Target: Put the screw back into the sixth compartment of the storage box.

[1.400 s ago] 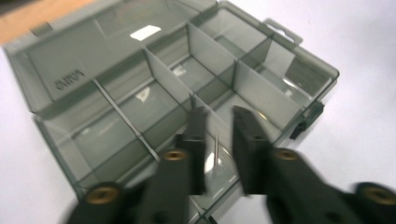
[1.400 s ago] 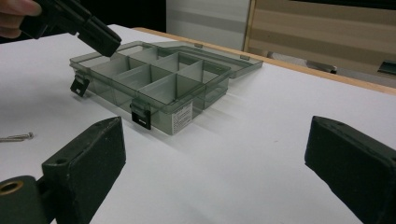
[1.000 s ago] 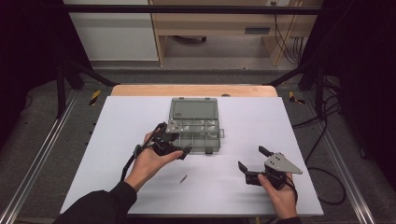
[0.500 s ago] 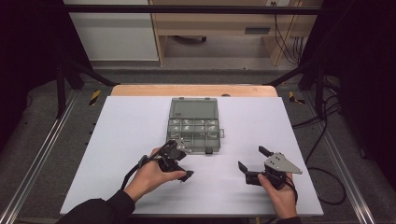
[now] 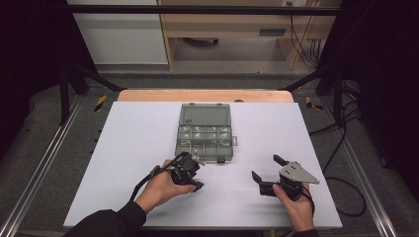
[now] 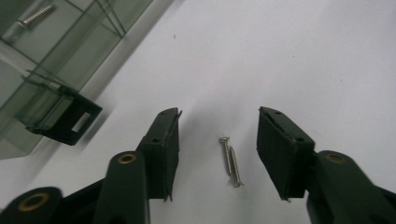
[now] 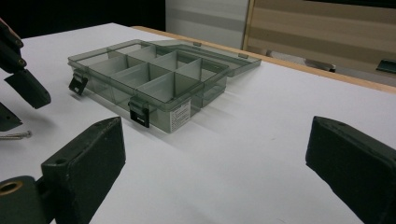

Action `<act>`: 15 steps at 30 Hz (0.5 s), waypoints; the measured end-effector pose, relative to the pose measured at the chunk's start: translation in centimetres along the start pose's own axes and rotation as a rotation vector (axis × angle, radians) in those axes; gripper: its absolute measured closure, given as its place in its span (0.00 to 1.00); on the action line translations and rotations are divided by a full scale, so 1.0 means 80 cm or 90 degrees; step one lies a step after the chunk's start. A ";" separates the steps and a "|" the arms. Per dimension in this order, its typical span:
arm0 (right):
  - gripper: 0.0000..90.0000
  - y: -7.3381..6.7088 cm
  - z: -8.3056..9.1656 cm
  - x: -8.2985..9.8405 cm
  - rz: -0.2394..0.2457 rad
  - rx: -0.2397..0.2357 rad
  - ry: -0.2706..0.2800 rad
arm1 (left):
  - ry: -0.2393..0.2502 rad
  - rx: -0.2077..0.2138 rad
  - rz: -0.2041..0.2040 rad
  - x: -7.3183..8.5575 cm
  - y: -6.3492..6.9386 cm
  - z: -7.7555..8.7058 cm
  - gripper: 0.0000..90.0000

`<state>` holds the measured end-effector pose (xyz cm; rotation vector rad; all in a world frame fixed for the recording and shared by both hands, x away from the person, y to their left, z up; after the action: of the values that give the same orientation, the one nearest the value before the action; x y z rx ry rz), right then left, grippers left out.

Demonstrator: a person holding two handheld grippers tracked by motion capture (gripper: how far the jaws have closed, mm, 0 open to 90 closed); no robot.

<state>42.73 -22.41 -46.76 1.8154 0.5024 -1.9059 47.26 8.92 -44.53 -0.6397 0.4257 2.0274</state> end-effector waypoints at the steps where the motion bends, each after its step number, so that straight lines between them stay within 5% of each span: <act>1: 0.05 0.000 0.000 0.000 0.000 0.000 0.000 | -0.003 0.001 0.000 0.000 0.000 -0.001 0.64; 15: 0.05 0.000 0.000 0.000 0.000 -0.001 -0.004 | -0.019 0.018 0.013 0.003 0.001 -0.008 0.83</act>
<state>42.72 -22.38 -46.80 1.8089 0.5023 -1.9101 47.29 8.72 -45.21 -0.5898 0.4441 2.0437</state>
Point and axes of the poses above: each handheld gripper's, and its own axes: z roughly backward along the jaws, x roughly out of its underside, y roughly to its right, the point moved 1 cm from there along -z, roughly forward along the jaws, and after that the axes turned 12 degrees about y, right-handed, at the moved point
